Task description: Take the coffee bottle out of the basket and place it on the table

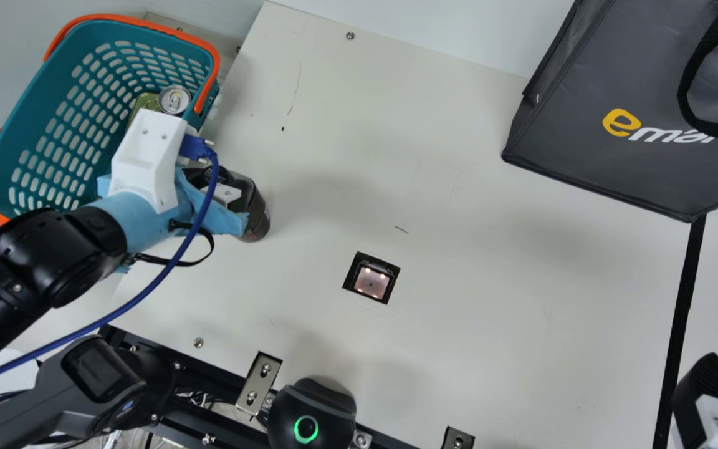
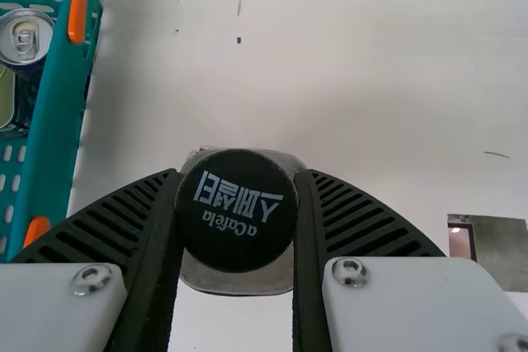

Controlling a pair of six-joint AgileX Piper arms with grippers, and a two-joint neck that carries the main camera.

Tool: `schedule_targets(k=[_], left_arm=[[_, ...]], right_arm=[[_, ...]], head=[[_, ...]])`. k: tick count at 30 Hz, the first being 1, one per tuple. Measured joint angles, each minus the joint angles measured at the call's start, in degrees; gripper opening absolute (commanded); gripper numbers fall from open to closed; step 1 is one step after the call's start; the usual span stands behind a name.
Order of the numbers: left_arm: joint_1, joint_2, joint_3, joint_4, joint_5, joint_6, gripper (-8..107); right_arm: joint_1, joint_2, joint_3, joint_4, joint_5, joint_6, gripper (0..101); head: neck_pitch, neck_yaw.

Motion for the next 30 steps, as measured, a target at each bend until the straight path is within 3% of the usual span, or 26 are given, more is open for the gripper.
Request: schedule_targets(k=[11,30], left_arm=[[-0.4,0.6,-2.8,0.1,1.7,-0.1,90],[3.1,1.2,-8.5,-3.1,3.9,4.5,90]], right_arm=[[0.0,0.0,0.0,0.0,0.1,0.0,91],[0.0,0.0,0.0,0.0,0.1,0.0,91]], head=[[0.0,0.0],[0.0,0.0]])
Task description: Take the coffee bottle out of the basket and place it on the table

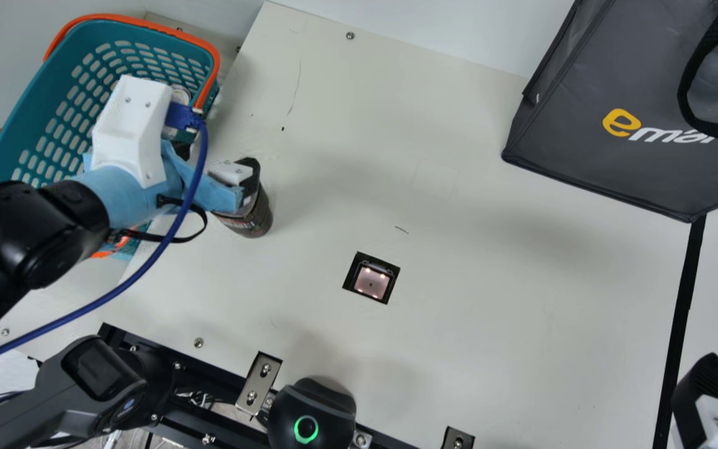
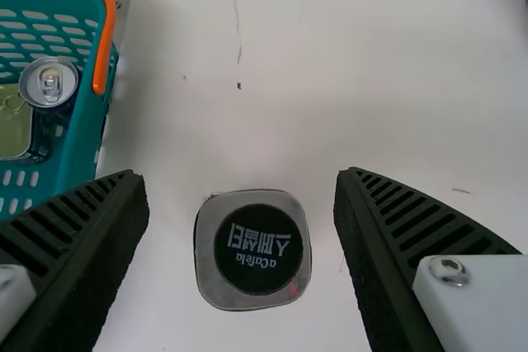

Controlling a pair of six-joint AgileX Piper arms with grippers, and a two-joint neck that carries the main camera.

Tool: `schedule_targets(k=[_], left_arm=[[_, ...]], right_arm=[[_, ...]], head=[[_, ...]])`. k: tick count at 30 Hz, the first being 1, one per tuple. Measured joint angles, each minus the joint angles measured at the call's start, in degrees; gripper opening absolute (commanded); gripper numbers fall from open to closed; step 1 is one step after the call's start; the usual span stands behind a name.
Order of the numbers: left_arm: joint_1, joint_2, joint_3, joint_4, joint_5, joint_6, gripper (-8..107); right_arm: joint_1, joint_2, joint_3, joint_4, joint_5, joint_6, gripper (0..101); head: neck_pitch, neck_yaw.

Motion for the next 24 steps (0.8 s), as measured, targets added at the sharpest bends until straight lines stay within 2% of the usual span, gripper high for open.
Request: schedule_targets(k=[14,24], left_arm=[[3.2,-0.1,-3.7,-2.9,1.5,4.4,90],[3.5,0.1,-4.0,-3.0,1.6,4.8,90]], right_arm=[[0.0,0.0,0.0,0.0,-0.1,0.0,91],[0.0,0.0,0.0,0.0,-0.1,0.0,91]], head=[[0.0,0.0],[0.0,0.0]])
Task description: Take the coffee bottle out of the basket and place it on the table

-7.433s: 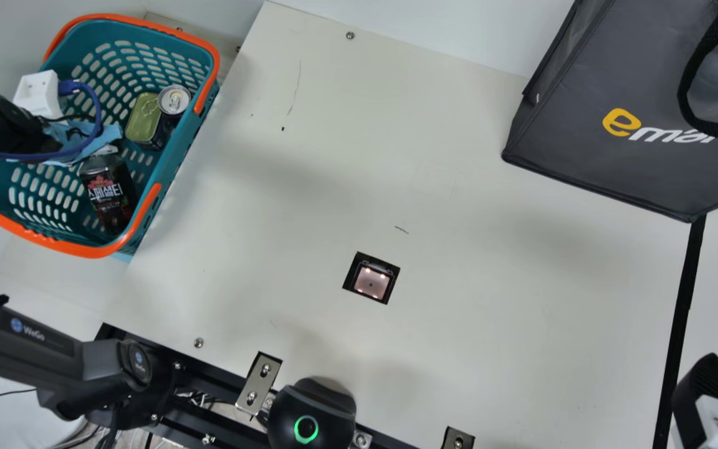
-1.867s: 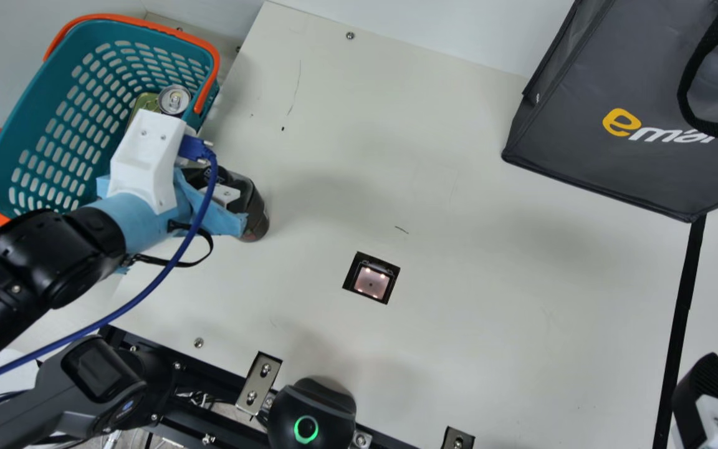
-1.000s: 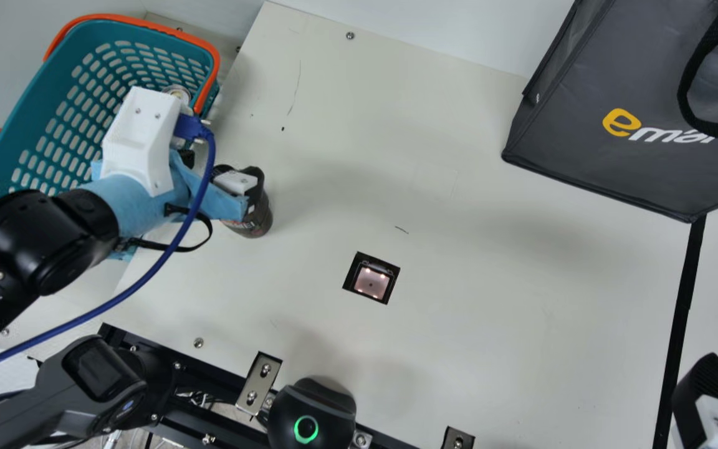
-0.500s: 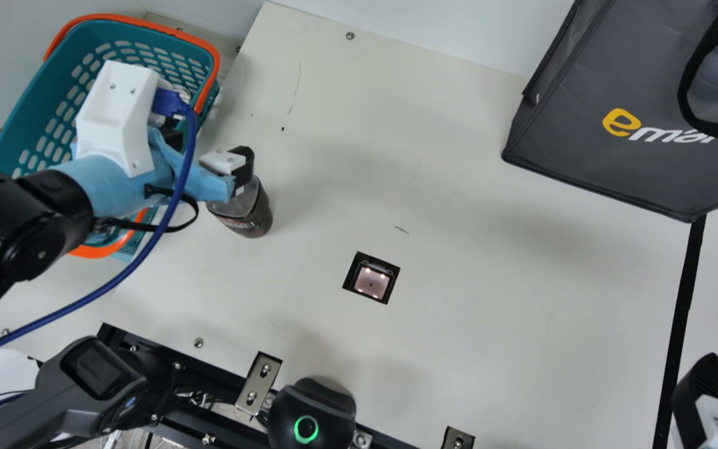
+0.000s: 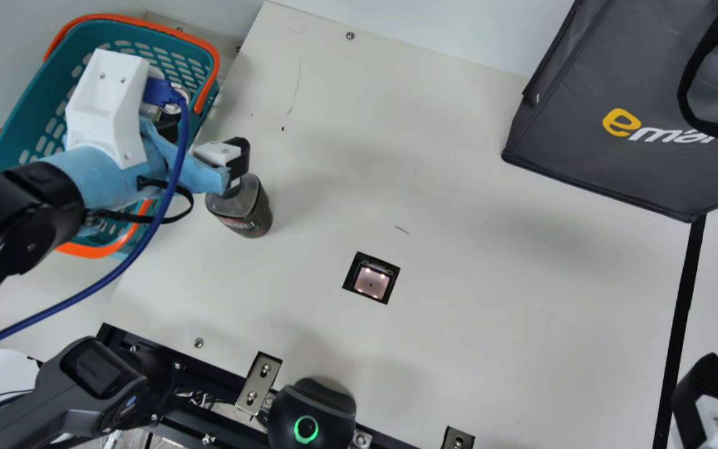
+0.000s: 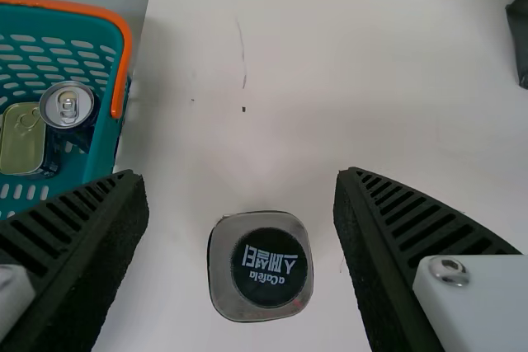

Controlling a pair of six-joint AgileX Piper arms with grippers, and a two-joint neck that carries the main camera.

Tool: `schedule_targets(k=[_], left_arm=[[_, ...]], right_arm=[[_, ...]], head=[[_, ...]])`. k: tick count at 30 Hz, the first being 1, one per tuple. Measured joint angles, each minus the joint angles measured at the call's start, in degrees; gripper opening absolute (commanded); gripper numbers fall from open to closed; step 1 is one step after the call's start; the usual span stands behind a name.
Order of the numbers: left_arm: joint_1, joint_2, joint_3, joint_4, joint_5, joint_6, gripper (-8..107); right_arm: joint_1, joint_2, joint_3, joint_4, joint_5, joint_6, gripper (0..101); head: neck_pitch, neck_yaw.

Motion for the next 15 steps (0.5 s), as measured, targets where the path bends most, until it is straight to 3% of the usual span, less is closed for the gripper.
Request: schedule_targets(k=[15], left_arm=[[0.0,0.0,0.0,0.0,0.0,0.0,90]], right_arm=[[0.0,0.0,0.0,0.0,0.1,0.0,91]], head=[[0.0,0.0]])
